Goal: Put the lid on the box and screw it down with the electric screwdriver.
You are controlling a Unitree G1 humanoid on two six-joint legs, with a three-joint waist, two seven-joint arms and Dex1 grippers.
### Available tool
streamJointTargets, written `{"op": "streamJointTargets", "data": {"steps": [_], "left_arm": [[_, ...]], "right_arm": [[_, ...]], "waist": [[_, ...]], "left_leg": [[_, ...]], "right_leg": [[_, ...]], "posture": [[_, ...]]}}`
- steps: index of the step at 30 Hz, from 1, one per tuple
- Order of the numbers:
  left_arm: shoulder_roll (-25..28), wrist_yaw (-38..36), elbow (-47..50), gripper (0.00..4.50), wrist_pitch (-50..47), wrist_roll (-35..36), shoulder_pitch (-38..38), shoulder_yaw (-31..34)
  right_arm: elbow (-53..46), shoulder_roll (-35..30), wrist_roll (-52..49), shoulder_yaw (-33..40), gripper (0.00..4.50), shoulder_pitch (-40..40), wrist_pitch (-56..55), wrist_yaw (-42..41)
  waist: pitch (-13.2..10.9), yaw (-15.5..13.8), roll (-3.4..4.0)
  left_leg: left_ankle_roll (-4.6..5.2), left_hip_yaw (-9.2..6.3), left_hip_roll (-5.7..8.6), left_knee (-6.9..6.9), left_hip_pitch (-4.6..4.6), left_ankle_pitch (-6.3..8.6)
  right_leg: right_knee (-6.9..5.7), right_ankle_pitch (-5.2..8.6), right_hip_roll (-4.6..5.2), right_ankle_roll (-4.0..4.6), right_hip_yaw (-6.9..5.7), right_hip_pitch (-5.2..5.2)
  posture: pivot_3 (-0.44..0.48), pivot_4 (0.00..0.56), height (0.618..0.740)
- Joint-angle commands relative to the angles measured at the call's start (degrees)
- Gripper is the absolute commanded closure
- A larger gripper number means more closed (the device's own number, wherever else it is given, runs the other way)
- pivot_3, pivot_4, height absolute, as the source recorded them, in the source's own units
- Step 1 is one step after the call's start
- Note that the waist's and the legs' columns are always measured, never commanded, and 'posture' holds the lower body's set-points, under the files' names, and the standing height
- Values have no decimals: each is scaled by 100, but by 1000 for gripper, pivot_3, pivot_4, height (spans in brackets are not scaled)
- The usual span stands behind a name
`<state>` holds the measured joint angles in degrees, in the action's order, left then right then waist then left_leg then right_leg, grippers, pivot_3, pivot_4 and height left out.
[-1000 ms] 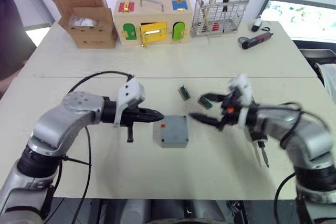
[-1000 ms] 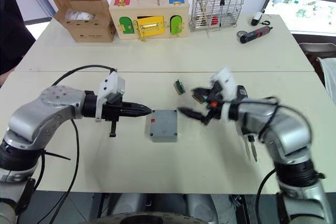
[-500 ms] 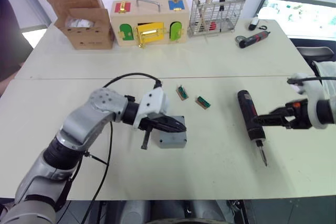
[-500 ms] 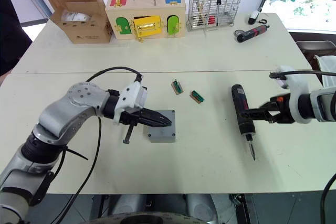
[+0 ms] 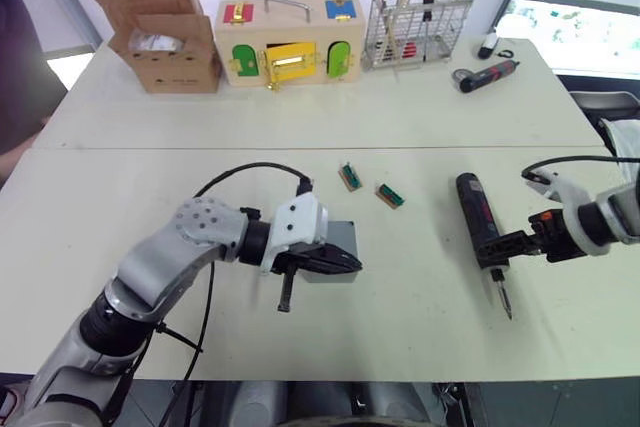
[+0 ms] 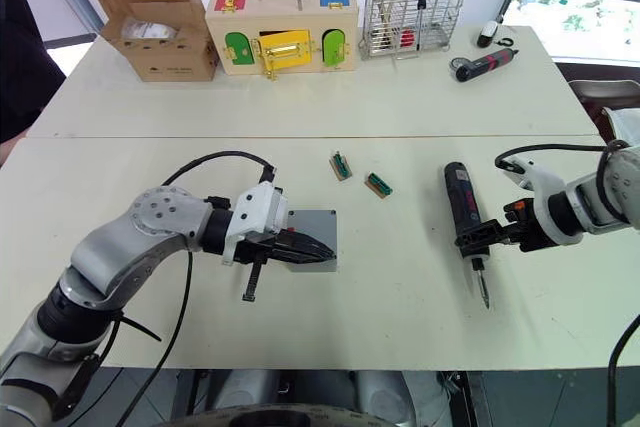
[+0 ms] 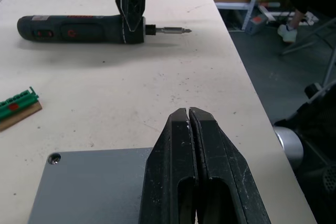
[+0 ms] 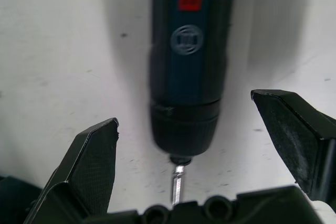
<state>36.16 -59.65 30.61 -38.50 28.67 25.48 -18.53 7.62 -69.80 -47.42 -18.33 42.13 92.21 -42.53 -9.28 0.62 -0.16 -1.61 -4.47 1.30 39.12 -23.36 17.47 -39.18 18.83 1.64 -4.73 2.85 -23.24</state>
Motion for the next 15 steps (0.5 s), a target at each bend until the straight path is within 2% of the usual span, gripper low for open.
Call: {"op": "streamJointTargets", "data": {"steps": [1,10,15], "left_arm": [[25,88,237,4500,-40,97,-40,120],[-17,291,265,4500,-92,42,-106,46],[-93,424,266,4500,-94,32,-122,-7]], "right_arm": [[239,172,448,-464,14,379,-5,-202],[759,405,1709,-2086,14,1004,-769,-1277],[948,717,2258,-2458,14,1107,-904,-1443]], "waist": [[0,1,0],[26,2,-44],[61,1,-102]], "left_leg": [[0,0,0,0,0,0],[0,-3,0,5,8,0],[-1,-8,0,5,39,1]], "right_leg": [[0,0,-1,0,0,-1],[2,0,1,0,-2,12],[12,0,3,0,-4,50]], "posture": [[0,150,740],[0,150,740],[0,150,740]]}}
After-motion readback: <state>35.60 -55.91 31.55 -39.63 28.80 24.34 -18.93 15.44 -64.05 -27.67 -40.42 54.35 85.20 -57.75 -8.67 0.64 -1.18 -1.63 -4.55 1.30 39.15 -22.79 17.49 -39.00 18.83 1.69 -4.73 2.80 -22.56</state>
